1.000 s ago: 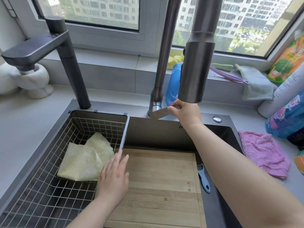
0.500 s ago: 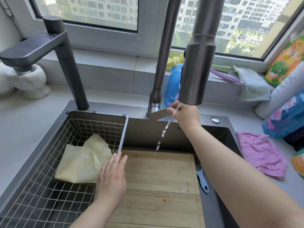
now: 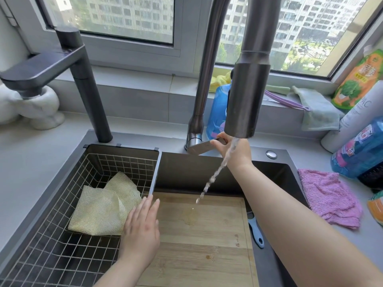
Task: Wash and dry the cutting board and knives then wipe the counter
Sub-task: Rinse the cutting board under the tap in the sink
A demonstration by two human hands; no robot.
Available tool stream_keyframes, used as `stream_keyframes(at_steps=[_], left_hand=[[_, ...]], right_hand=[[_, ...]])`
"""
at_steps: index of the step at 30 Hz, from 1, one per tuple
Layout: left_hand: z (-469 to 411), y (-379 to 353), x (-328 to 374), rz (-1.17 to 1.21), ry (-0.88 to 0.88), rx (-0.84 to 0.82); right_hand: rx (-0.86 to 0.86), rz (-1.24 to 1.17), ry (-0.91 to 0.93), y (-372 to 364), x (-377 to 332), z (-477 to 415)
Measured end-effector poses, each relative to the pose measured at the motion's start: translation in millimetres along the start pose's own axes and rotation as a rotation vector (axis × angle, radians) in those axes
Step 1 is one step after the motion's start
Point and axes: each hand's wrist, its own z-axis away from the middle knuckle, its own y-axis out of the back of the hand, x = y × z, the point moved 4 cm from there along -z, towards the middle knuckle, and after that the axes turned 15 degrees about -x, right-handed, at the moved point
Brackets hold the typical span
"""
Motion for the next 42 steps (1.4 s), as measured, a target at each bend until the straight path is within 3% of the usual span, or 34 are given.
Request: stream_keyframes(at_steps=[20, 26, 32, 37, 42], left_hand=[[-2, 2, 2, -0.093, 0.028, -0.052], [-2, 2, 3, -0.075, 0.038, -0.150], [-1, 2, 1, -0.003, 0.073, -0.222], [1, 1, 1, 0.078, 0.140, -0.300], [-1, 1, 3, 0.090, 0.141, -0.306]], right_hand=[[-0.028, 0.005, -0.025, 8, 10, 24], [-0.027, -0.265, -0.392, -12, 124, 80], [-0.275, -0.280, -0.792, -57, 209, 133], [-0.474, -0.250, -0.948, -75, 238, 156], [-0.581, -0.329, -0.963, -86, 235, 156]])
